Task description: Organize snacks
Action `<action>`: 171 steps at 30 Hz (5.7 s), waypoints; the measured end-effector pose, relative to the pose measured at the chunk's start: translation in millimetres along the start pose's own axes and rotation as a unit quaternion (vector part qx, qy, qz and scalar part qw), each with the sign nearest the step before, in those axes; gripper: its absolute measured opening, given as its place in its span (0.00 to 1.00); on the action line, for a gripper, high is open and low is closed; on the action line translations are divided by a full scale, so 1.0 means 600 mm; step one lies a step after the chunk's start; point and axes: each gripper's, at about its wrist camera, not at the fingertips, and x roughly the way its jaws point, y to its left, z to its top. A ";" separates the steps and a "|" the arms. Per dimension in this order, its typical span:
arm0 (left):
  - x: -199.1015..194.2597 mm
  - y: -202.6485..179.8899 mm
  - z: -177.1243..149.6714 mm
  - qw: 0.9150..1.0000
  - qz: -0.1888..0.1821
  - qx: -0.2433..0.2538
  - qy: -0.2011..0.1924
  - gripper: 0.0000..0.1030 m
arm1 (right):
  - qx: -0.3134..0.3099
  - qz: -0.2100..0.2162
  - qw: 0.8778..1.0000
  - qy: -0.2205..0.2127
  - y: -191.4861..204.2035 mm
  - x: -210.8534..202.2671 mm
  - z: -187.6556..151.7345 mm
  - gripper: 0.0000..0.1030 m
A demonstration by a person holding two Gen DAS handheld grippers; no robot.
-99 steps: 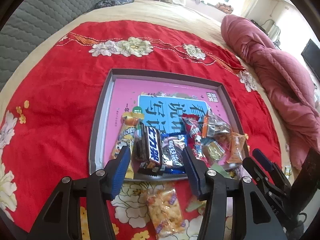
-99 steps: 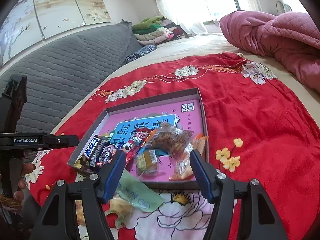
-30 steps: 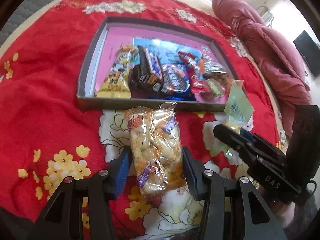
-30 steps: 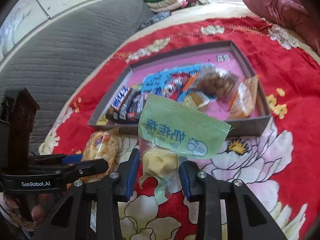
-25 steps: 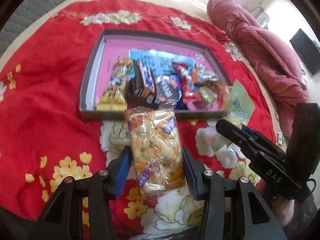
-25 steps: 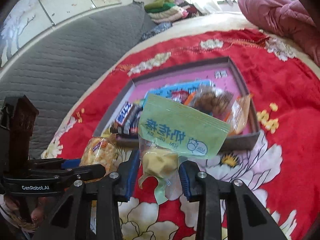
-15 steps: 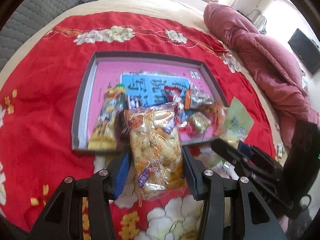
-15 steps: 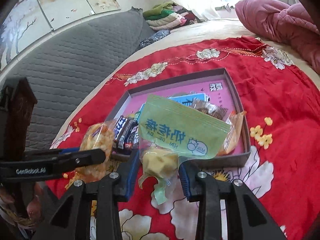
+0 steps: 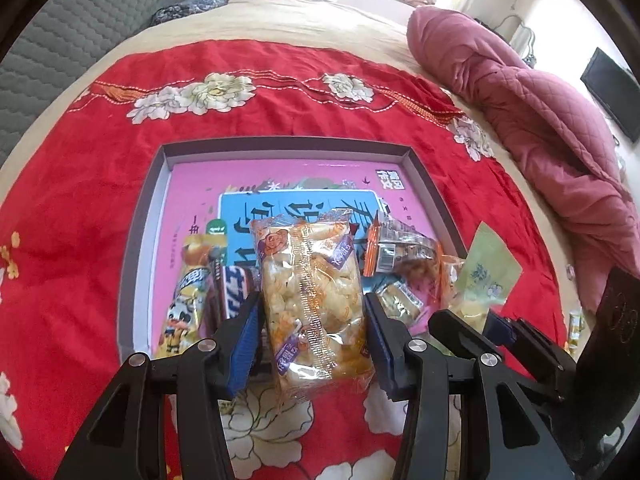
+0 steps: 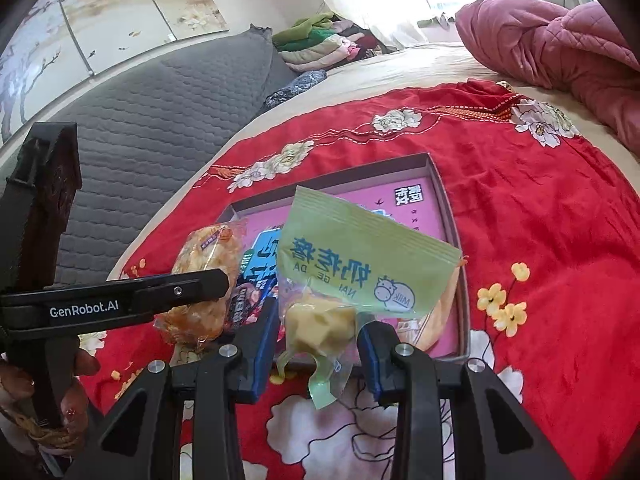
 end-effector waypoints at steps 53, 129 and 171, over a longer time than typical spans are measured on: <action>0.023 0.011 0.007 1.000 0.004 -0.015 0.008 0.46 | 0.018 -0.045 0.999 -0.019 -0.032 0.012 0.010 0.58; -0.133 0.050 -0.158 1.000 0.024 -0.012 0.002 0.68 | -0.051 -0.153 0.987 0.001 0.097 -0.141 -0.081 0.97; -0.132 0.051 -0.156 0.999 0.051 -0.007 0.002 0.68 | -0.040 -0.162 0.986 0.010 0.080 -0.131 -0.086 0.97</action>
